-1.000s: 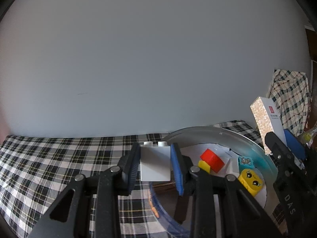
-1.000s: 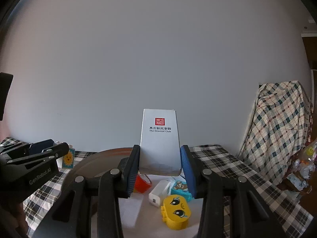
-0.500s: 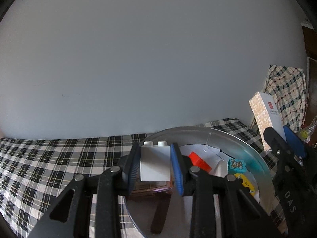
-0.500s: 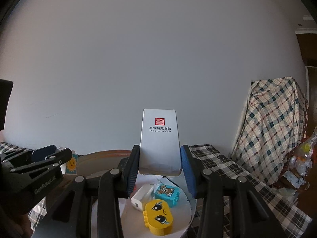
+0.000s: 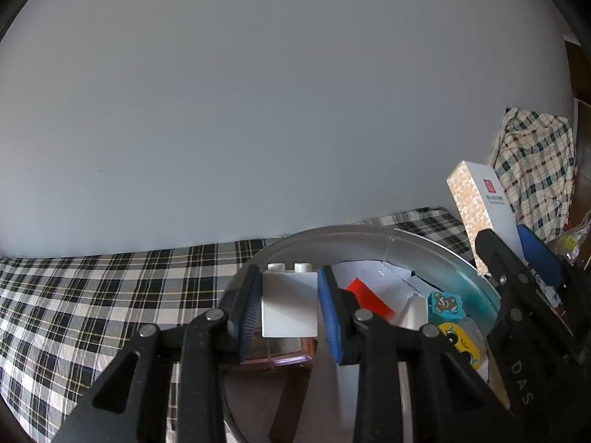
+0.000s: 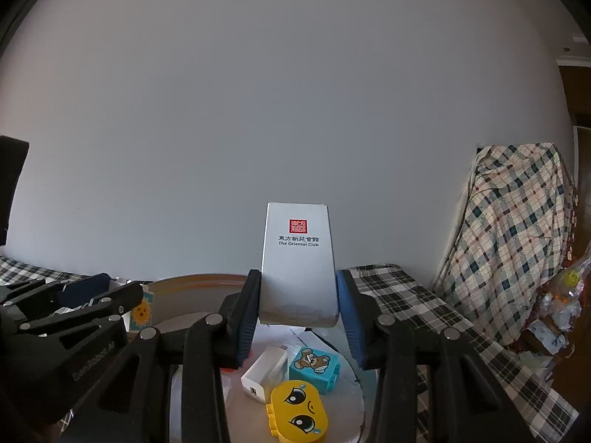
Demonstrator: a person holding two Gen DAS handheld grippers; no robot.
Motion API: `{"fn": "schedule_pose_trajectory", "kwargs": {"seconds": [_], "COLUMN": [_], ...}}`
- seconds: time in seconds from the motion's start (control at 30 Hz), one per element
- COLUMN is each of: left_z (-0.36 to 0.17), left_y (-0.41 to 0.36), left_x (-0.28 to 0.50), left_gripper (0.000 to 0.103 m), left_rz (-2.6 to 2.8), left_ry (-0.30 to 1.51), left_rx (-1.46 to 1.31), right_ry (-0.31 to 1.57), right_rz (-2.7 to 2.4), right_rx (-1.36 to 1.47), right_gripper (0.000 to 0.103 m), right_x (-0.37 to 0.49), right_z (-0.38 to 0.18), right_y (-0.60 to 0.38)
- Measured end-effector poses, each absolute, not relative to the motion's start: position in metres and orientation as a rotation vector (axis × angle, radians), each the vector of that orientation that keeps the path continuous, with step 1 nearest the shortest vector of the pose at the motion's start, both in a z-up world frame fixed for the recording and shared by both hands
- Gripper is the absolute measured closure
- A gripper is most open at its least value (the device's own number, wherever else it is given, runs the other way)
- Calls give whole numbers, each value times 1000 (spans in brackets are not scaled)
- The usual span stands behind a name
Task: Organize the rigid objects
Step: 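Carry the white printed box and white block over the blue tin, then open the right tool to drop the box while the left tool releases the block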
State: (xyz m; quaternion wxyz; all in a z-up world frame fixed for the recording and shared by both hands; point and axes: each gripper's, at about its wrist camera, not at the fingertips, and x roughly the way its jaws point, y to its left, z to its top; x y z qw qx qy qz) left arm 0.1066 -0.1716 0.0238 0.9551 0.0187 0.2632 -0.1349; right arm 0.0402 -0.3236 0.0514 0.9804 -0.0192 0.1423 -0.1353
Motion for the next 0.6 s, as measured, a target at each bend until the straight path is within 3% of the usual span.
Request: {"fn": "schedule_pose_trajectory", "kwargs": {"seconds": [0.33, 0.6], "left_z": [28, 23], "left_y": [-178, -184], "left_x": [128, 154], "left_gripper": [73, 73], "left_rz": [-291, -338], "left_ry": [609, 766], "left_rx": [51, 57], "right_ry": [333, 455], "right_rz": [-229, -168], "right_rx": [18, 2], "right_gripper": [59, 59], "right_x": [54, 76], "right_z": [62, 66], "right_y": [-332, -335]}}
